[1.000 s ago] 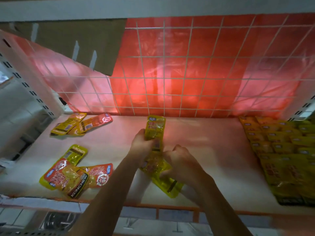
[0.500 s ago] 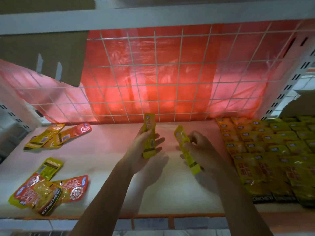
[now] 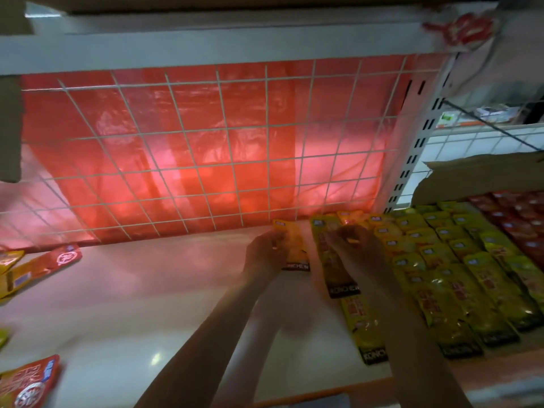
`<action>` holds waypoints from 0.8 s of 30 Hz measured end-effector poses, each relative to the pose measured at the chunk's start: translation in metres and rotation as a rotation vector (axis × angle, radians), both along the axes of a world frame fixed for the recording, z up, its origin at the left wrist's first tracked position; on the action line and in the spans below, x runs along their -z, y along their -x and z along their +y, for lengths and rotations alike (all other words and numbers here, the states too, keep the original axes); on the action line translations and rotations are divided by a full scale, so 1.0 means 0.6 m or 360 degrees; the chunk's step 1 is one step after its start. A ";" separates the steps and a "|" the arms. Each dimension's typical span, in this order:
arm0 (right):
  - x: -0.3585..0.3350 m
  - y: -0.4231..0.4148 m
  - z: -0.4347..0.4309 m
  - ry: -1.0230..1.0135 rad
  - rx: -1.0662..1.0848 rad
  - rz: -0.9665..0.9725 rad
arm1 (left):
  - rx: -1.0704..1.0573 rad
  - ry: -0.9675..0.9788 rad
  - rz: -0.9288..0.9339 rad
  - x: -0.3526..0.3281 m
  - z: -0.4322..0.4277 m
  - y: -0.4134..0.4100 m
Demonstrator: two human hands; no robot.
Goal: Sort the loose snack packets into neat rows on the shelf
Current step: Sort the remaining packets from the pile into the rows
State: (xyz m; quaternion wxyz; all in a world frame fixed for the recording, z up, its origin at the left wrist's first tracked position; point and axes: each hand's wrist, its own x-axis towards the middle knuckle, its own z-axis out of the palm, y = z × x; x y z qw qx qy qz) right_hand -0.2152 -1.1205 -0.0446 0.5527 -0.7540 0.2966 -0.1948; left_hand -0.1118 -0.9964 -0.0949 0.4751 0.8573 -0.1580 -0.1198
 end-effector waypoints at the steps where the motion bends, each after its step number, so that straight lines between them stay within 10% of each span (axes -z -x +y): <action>1: 0.004 -0.001 -0.016 -0.0010 0.0040 -0.0007 | 0.0033 -0.0071 -0.0041 0.002 -0.011 -0.001; 16: 0.024 -0.028 -0.082 0.0011 0.0073 -0.0039 | 0.0112 -0.0614 -0.0358 0.015 -0.055 -0.011; 24: 0.036 -0.046 -0.066 -0.0168 0.0005 -0.0139 | 0.0062 0.0033 -0.0118 -0.016 -0.052 0.008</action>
